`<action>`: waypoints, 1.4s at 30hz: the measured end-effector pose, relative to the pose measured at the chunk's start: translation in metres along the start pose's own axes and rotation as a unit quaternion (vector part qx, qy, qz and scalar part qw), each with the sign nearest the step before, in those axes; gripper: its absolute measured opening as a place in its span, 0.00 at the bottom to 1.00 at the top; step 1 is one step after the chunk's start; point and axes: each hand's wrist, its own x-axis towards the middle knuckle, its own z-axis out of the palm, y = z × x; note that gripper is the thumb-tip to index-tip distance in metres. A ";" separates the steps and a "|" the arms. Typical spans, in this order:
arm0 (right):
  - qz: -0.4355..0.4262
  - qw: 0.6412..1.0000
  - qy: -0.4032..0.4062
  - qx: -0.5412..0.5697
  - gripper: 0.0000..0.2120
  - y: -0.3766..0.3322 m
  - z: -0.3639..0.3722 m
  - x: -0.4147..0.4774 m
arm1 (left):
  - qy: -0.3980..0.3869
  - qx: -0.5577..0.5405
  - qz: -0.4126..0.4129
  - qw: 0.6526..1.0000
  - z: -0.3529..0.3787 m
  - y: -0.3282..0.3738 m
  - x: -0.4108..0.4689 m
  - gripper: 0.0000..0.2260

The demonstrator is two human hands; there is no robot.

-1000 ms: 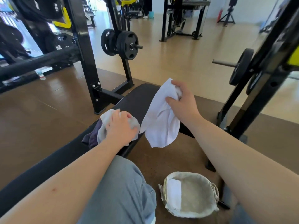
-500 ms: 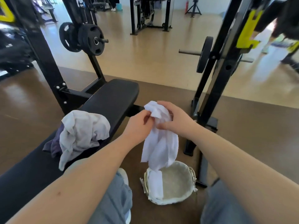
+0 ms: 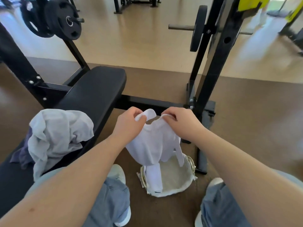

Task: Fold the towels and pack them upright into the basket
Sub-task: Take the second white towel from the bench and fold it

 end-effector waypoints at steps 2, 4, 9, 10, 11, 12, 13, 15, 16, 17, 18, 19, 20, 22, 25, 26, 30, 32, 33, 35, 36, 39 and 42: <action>0.010 1.000 0.004 -0.008 0.11 0.002 0.002 0.004 | -0.005 0.002 -0.010 1.000 0.007 0.000 0.007 0.04; 0.031 0.999 0.019 -0.014 0.13 0.004 0.002 0.010 | 0.013 -0.008 -0.020 1.000 0.013 0.003 0.012 0.04; 0.050 0.998 0.033 0.005 0.12 0.007 -0.009 0.020 | 0.045 -0.008 -0.035 0.998 0.017 0.003 0.023 0.18; 0.044 0.999 0.021 0.012 0.12 0.006 -0.010 0.020 | 0.025 0.011 -0.027 0.999 0.018 0.001 0.024 0.24; 0.034 0.999 0.007 0.017 0.11 0.004 -0.010 0.021 | -0.004 0.025 -0.010 1.000 0.019 0.002 0.025 0.29; 0.023 1.000 -0.008 0.018 0.10 0.003 -0.010 0.022 | -0.039 0.034 0.012 0.999 0.021 0.004 0.024 0.30; 0.010 1.000 -0.024 0.015 0.10 0.001 -0.009 0.023 | -0.072 0.034 0.036 0.996 0.022 0.008 0.022 0.28; -0.018 0.998 -0.057 0.001 0.09 -0.001 -0.006 0.024 | -0.104 0.034 0.072 0.991 0.025 0.013 0.019 0.11; -0.030 0.997 -0.070 -0.004 0.08 -0.002 -0.005 0.025 | -0.104 0.035 0.078 0.991 0.025 0.016 0.018 0.05; -0.040 0.996 -0.079 -0.006 0.08 -0.004 -0.005 0.025 | -0.098 0.038 0.075 0.992 0.025 0.014 0.020 0.06; -0.046 0.995 -0.083 -0.009 0.07 -0.005 -0.005 0.026 | -0.089 0.031 0.063 0.994 0.025 0.012 0.020 0.07; -0.050 0.995 -0.083 -0.015 0.06 -0.005 -0.006 0.026 | -0.073 0.025 0.051 0.996 0.025 0.010 0.021 0.07; -0.048 0.995 -0.081 -0.025 0.05 -0.005 -0.008 0.026 | -0.049 0.022 0.045 0.998 0.024 0.008 0.021 0.07; -0.028 0.995 -0.075 -0.058 0.03 -0.004 -0.011 0.026 | -0.007 0.021 0.042 0.999 0.024 0.006 0.020 0.08; 0.008 0.994 -0.060 -0.093 0.05 -0.001 -0.010 0.026 | 0.013 0.024 0.051 0.998 0.025 0.007 0.017 0.10; 0.017 0.994 -0.055 -0.095 0.06 0.000 -0.008 0.026 | 0.012 0.021 0.053 0.998 0.025 0.007 0.016 0.10; 0.057 0.988 -0.058 -0.130 0.09 0.007 -0.002 0.028 | 0.037 -0.008 0.046 0.998 0.025 0.009 0.015 0.08; 0.079 0.985 -0.059 -0.139 0.11 0.012 -0.001 0.029 | 0.053 -0.021 0.036 0.998 0.024 0.009 0.017 0.05; 0.086 0.985 -0.056 -0.136 0.12 0.014 0.000 0.029 | 0.054 -0.028 0.031 0.998 0.023 0.008 0.018 0.05; 0.076 0.990 -0.047 -0.110 0.11 0.014 0.001 0.029 | 0.048 -0.049 0.021 0.997 0.022 0.008 0.020 0.06; 0.064 0.993 -0.041 -0.091 0.10 0.012 0.002 0.029 | 0.041 -0.073 0.014 0.996 0.022 0.008 0.021 0.07; 0.026 0.997 -0.028 -0.061 0.08 0.003 0.004 0.027 | 0.008 -0.157 0.003 0.988 0.021 0.012 0.022 0.11; 0.010 0.990 -0.080 -0.116 0.09 0.002 0.004 0.024 | -0.010 -0.182 0.012 0.983 0.021 0.013 0.021 0.11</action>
